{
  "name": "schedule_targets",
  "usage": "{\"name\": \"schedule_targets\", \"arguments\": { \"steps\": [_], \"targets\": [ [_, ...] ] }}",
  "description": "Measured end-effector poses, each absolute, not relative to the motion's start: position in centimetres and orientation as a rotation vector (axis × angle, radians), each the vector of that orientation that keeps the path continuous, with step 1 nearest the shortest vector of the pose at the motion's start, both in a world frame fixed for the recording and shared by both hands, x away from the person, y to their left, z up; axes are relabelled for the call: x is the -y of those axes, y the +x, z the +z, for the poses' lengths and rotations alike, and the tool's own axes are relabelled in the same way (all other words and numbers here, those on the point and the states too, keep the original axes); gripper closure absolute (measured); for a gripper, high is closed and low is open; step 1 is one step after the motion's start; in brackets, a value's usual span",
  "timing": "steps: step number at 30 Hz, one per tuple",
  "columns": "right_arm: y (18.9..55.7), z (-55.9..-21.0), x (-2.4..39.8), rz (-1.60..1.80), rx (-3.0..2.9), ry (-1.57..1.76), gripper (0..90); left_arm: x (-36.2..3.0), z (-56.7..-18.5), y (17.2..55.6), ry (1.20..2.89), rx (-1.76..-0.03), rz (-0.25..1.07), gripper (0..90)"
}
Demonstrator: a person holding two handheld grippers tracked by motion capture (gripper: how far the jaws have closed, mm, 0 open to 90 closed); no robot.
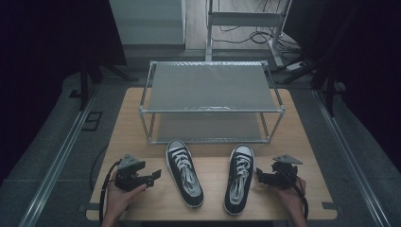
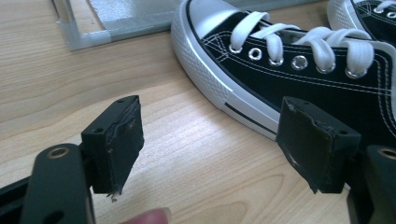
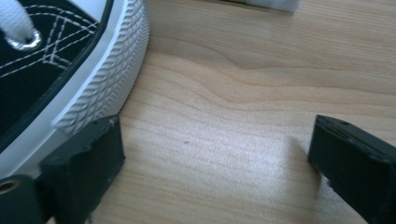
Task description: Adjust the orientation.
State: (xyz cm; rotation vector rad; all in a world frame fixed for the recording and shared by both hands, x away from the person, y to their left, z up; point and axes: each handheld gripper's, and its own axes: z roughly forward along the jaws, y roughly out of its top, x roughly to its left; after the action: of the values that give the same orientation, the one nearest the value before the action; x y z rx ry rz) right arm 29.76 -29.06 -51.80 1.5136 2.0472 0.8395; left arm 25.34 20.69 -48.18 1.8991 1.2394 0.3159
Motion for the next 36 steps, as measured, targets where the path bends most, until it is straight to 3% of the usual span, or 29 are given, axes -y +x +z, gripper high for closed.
{"name": "schedule_targets", "arguments": {
  "steps": [2, 13, 17, 25, 36],
  "targets": [
    [29.3, -51.2, 29.2, 0.826, -2.030, 1.527, 27.4, -20.6, -48.2, 25.3, 1.916, -1.230, 0.316, 22.4],
    [24.3, -45.9, 28.2, 1.099, -1.995, 1.381, 74.6, -20.5, -47.5, 24.7, 1.916, -1.246, 0.301, 21.6],
    [22.4, -43.6, 26.9, 1.205, -2.049, 1.315, 86.9, -20.4, -47.1, 24.3, 1.918, -1.252, 0.307, 21.6],
    [20.3, -42.2, 21.3, 1.315, -2.211, 1.152, 90.0, -19.5, -47.0, 24.1, 1.945, -1.236, 0.294, 21.5],
    [19.9, -44.2, 13.3, 1.247, -2.417, 1.035, 90.0, -19.5, -46.9, 23.8, 1.937, -1.232, 0.277, 21.7]
  ]
}}
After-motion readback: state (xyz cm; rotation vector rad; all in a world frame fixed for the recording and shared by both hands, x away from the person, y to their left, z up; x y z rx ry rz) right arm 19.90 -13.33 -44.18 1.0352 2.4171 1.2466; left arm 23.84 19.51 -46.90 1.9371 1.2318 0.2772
